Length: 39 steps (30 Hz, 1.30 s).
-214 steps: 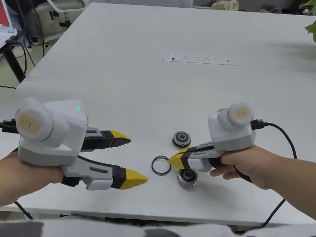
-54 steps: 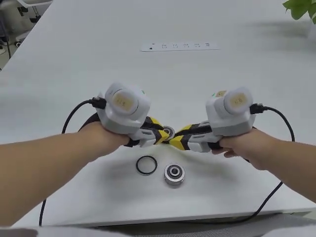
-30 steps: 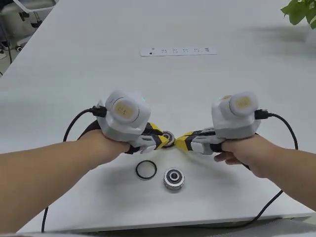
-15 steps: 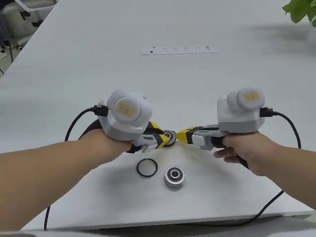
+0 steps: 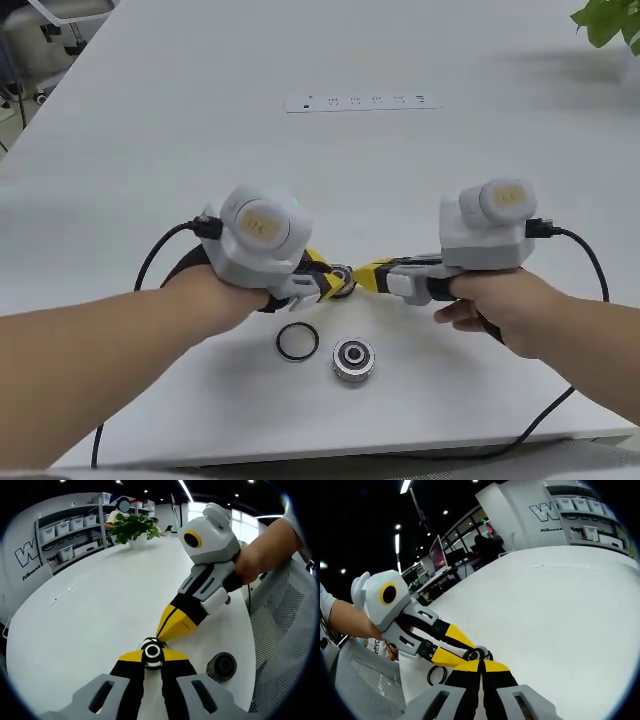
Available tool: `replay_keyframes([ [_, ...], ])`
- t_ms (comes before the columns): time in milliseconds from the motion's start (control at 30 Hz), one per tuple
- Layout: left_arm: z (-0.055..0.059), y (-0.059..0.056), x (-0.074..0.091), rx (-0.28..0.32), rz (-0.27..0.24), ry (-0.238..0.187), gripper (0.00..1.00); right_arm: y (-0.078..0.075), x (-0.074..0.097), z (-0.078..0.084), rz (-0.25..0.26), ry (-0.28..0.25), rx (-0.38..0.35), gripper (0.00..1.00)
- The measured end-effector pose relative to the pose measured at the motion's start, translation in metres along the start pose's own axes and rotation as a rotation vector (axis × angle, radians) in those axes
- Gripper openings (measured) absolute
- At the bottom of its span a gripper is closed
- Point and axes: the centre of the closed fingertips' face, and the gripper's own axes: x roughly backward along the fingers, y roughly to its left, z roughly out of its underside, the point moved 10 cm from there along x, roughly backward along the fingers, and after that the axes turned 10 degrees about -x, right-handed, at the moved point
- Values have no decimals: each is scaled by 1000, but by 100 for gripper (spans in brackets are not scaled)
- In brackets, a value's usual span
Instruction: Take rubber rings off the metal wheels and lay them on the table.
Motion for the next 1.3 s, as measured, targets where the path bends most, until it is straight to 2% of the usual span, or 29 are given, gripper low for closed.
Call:
replay_keyframes([
  [300, 0, -1, 0, -4, 6, -6, 7, 6, -3, -1, -51, -12, 9, 0],
  [467, 0, -1, 0, -3, 7, -8, 7, 4, -2, 1, -51, -12, 1, 0],
  [800, 0, -2, 0, 5, 3, -6, 8, 12, 2, 4, -39, -14, 10, 0],
  [900, -1, -3, 2, -25, 10, 1, 9, 12, 3, 3, -41, -17, 8, 0],
  [967, -2, -3, 4, -24, 24, -6, 11, 12, 3, 2, -43, -17, 7, 0],
  [1300, -5, -3, 23, 12, 26, -59, 17, 10, 8, -1, -58, -34, -5, 0],
])
